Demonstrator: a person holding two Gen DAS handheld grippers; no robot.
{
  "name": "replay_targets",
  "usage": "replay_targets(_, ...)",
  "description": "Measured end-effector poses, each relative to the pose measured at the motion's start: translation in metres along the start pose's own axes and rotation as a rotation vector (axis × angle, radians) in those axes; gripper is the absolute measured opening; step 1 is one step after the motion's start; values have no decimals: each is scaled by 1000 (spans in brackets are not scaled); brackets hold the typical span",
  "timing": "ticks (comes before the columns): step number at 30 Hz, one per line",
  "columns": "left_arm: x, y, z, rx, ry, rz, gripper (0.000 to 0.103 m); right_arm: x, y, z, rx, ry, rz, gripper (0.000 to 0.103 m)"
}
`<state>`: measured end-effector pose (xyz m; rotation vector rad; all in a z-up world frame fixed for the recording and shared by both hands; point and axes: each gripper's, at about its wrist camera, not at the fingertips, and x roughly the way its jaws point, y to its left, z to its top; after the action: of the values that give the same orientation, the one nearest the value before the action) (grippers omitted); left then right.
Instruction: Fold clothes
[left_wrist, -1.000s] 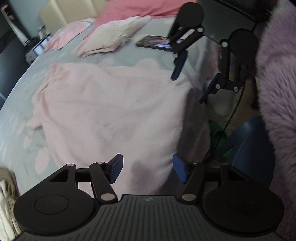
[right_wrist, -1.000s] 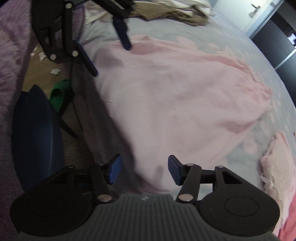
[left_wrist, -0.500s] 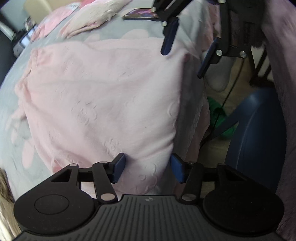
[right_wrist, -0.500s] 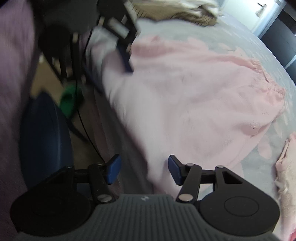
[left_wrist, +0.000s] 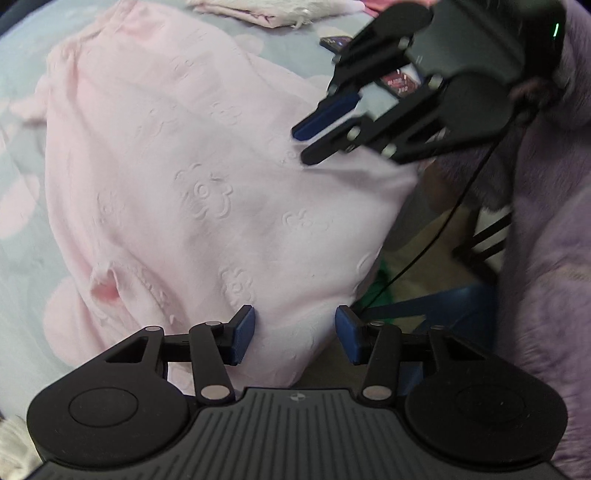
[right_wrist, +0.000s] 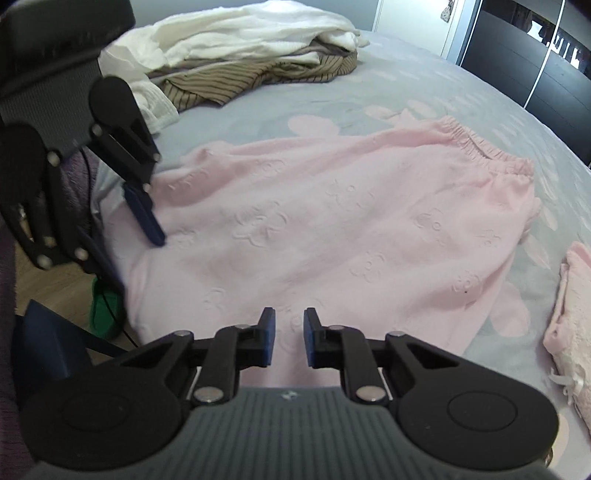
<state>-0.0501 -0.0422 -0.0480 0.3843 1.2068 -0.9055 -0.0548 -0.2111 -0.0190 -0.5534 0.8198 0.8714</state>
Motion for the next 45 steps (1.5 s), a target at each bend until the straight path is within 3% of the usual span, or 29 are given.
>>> replay_targets(7,-7,18,12,-46,-51,-22,46,17,-5,-5,-15,36,38,0)
replay_targets(17,-2,10,9,-19,-32,-10,46,-18,16,-12,-17,30,114,0)
replay_targets(21,-2,-4,6,53,-49,16,51,-32,32,-18,-60,31,128,0)
replay_targets(24,0,-17,2,125,-46,53,54,-39,39,-23,-103,30,105,6)
replay_targets(26,4,-24,-2,157,-35,71,55,-40,40,-26,-103,38,98,29)
replay_targets(28,7,-30,-7,194,-28,89,58,-41,43,-30,-121,43,89,40)
replay_targets(35,24,-43,-16,295,-14,156,61,-26,59,-46,-283,119,35,46)
replay_targets(37,29,-45,-15,306,-15,174,61,-21,59,-48,-308,129,9,41)
replay_targets(40,31,-47,-15,314,-23,189,61,-23,51,-43,-269,108,-35,7)
replay_targets(45,30,-56,-13,326,-88,264,61,-38,32,-26,-165,6,-98,5)
